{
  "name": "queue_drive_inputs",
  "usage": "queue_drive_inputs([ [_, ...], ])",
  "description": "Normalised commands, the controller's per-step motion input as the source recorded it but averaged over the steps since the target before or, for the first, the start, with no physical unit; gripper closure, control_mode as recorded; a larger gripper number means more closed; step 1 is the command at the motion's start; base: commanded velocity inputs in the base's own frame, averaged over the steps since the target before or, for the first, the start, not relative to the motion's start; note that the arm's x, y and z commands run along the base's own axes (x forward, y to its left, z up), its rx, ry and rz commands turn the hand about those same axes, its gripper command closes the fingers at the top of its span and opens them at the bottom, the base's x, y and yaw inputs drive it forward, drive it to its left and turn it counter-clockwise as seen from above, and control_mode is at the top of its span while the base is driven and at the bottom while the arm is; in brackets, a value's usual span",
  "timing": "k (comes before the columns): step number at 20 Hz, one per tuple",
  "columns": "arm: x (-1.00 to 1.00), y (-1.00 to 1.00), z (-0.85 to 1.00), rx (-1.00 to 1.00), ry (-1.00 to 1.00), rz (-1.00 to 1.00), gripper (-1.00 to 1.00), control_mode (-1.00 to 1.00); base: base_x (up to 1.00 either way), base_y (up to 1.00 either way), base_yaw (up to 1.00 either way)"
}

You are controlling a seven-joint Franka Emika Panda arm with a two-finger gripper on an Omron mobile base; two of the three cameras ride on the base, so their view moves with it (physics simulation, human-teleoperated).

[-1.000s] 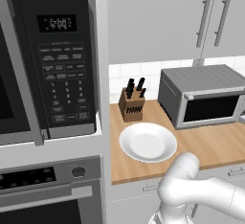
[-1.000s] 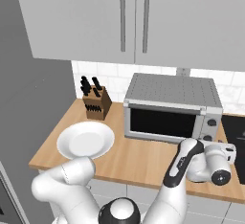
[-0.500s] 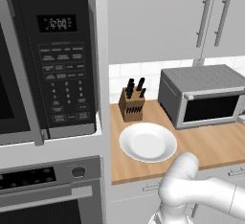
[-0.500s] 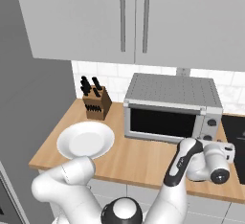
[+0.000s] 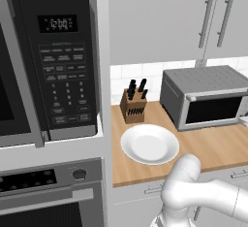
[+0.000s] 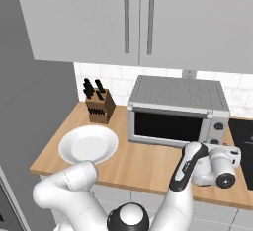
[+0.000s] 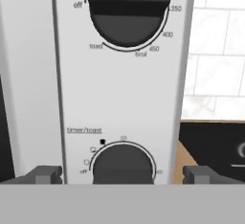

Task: Pick up the kebab skewer and baguette bread, and place them inside the toaster oven. Close the toaster oven door and start by setting the timer.

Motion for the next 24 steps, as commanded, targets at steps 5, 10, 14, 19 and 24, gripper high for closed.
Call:
queue_drive_inputs([
  [5,0.04,0.00,0.00,0.00,0.00,0.00,-1.00,-1.00,0.00,0.00,0.00],
  [10,0.00,0.03,0.00,0.00,0.00,0.00,-1.00,-1.00,0.00,0.00,0.00],
  [14,0.00,0.00,0.00,0.00,0.00,0.00,-1.00,-1.00,0.00,0.00,0.00],
  [19,0.00,0.00,0.00,0.00,0.00,0.00,1.00,-1.00,0.00,0.00,0.00],
  [24,0.00,0.00,0.00,0.00,0.00,0.00,1.00,-1.00,0.00,0.00,0.00],
])
